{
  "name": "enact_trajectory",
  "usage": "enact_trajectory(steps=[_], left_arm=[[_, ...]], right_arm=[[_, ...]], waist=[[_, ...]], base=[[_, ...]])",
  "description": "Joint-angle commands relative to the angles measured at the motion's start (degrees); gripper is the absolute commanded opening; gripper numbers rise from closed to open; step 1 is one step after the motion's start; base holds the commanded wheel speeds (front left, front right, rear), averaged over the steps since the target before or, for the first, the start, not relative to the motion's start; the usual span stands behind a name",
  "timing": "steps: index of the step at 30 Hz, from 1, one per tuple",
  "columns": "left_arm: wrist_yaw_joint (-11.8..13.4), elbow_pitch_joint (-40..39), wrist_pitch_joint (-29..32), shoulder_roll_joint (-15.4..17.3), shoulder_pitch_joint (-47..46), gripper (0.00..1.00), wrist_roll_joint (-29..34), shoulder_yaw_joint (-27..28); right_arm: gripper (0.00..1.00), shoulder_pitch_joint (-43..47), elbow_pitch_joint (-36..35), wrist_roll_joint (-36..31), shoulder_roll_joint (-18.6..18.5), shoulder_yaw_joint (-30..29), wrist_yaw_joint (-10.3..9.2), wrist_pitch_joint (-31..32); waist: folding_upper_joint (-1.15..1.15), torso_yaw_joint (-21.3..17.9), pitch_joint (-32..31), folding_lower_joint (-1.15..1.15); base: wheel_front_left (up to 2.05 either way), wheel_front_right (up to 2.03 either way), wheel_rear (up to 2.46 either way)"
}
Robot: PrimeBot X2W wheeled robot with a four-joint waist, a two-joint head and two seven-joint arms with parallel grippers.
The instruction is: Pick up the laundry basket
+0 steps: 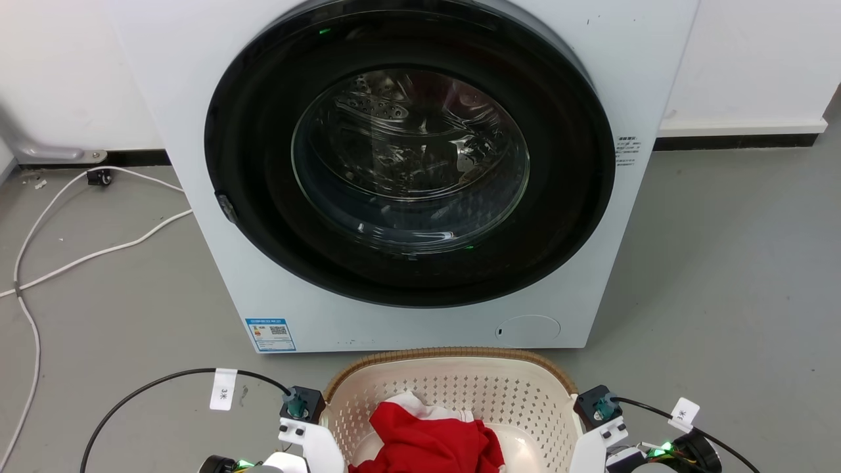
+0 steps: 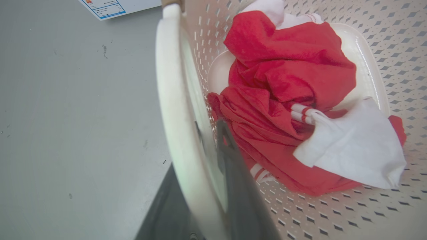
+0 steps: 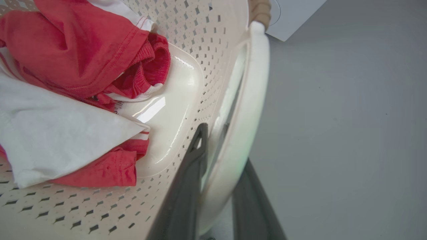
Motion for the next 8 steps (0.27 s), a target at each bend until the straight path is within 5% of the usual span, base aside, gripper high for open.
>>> enact_trajectory(steps=[1,8], left_arm=[[-0.16,-0.18,-0.96,0.81,-1.68,0.00,-0.30,-0.39],[-0.16,-0.01,-1.29,0.89,-1.79,0.00,-1.26,-1.42]], right_arm=[[0.00,-0.04,0.43,-0.34,-0.69,0.55,0.16,0.14],[0.00,0.15,0.44,-0.85,-0.69,0.14,0.16,0.51]], waist=[[0.00,-0.06,-0.03,0.00],[0.00,-0.18,-0.07,0.00]], base=[[0.00,0.00,0.00],[0.00,0.00,0.00]])
